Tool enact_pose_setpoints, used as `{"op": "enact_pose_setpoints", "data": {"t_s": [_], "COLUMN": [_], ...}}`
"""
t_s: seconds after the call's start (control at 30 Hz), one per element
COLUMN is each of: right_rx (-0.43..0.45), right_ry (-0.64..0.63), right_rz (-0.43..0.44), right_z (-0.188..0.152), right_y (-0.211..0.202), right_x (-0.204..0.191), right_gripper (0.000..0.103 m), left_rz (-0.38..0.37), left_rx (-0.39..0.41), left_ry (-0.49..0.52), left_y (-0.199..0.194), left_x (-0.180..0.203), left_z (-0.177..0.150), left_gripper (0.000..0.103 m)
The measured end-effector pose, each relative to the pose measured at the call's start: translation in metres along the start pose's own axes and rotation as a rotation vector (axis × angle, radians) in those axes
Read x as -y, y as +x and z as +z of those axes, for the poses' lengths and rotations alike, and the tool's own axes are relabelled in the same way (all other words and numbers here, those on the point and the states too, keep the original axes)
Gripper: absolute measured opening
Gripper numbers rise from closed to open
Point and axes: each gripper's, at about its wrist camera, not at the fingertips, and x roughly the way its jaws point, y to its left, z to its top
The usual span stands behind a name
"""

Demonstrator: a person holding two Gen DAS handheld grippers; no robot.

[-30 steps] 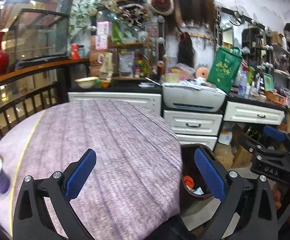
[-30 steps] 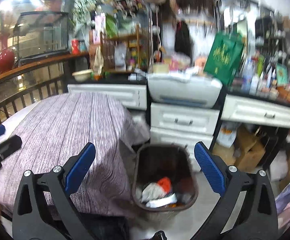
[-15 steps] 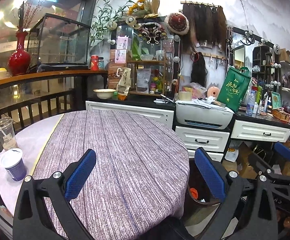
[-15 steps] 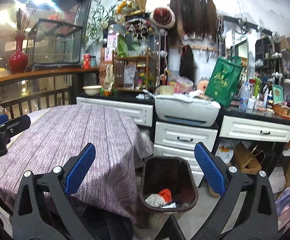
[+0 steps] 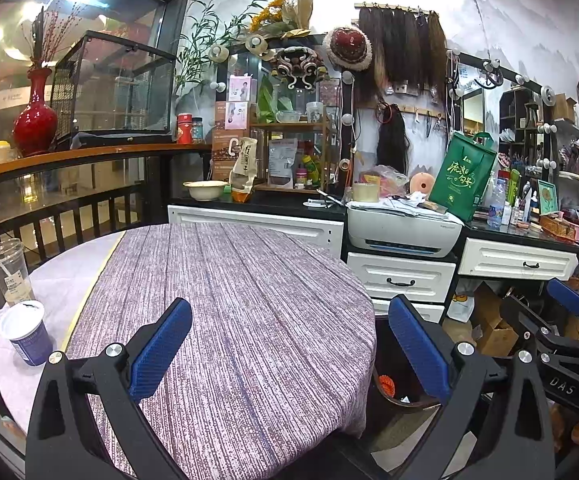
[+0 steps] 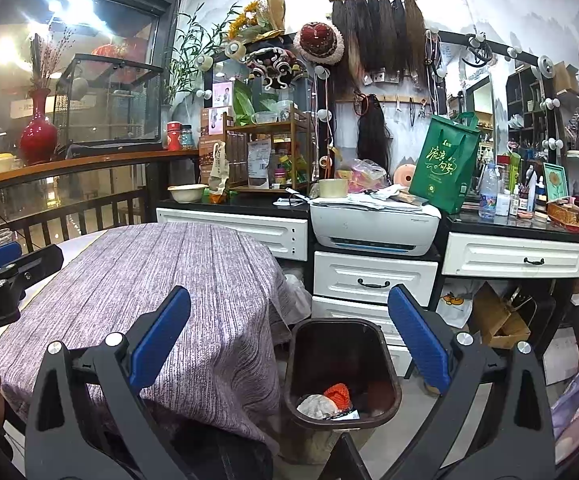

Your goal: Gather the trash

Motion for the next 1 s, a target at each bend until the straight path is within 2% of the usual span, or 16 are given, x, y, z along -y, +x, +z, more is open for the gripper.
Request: {"op": "enact_pose_setpoints", "data": {"t_s": [1.0], "right_rx": [-0.023], "right_ry": [-0.006], "right_rz": [-0.001], "right_z": [-0.0023], "right_y": [0.0041], "right_x": [-0.0025], "right_gripper": [0.097], "left_rz": [-0.010], "left_rx": [-0.026], "left_ry": [0.005], "left_y": [0.0033], "left_x": [0.0002], "left_z": [-0.0053], "left_gripper": [0.097]}}
